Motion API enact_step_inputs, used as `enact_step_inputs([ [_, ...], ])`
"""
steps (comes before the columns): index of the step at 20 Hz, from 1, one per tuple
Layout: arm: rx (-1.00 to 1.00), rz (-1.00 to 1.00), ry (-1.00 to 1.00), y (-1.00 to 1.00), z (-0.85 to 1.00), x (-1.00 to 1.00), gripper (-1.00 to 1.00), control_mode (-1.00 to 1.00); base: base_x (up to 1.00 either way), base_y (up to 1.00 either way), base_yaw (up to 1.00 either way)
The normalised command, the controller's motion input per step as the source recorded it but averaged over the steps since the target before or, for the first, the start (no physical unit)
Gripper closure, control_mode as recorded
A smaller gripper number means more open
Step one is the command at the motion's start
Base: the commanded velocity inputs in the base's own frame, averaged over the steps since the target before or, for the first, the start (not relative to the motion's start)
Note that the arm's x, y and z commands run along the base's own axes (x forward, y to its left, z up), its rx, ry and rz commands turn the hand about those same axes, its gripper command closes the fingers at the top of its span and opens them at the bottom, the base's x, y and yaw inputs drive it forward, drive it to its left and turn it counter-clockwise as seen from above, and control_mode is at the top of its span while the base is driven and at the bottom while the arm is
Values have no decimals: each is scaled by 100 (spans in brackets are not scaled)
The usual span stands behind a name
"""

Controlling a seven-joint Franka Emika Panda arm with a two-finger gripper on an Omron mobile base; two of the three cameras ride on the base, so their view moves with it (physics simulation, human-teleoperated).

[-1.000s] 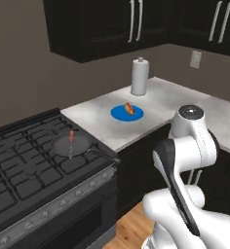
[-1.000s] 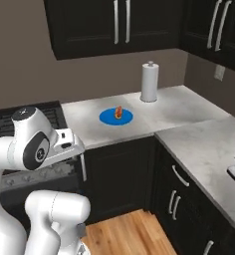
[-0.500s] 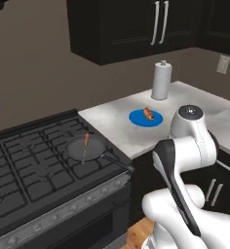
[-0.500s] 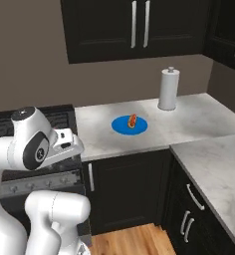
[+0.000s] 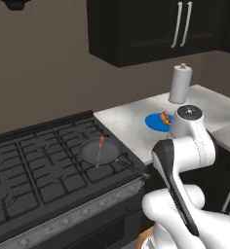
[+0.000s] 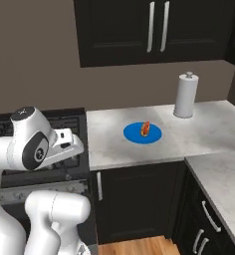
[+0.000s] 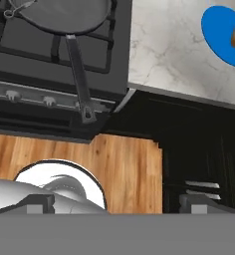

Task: Place the cold items (mushroom and tomato) from the fridge in one tupperware on the dining counter. Place the warm items (kebab skewer and hot dog) in the stove area in another tupperware.

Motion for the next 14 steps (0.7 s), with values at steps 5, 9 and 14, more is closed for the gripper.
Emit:
enact_step_inputs([
  [5, 0, 0, 0, 0, 0, 0, -100, 100, 24, 13, 30],
  [9, 0, 0, 0, 0, 0, 0, -100, 100, 38, 13, 33],
  [14, 0, 0, 0, 0, 0, 0, -100, 100, 24, 3, 32],
])
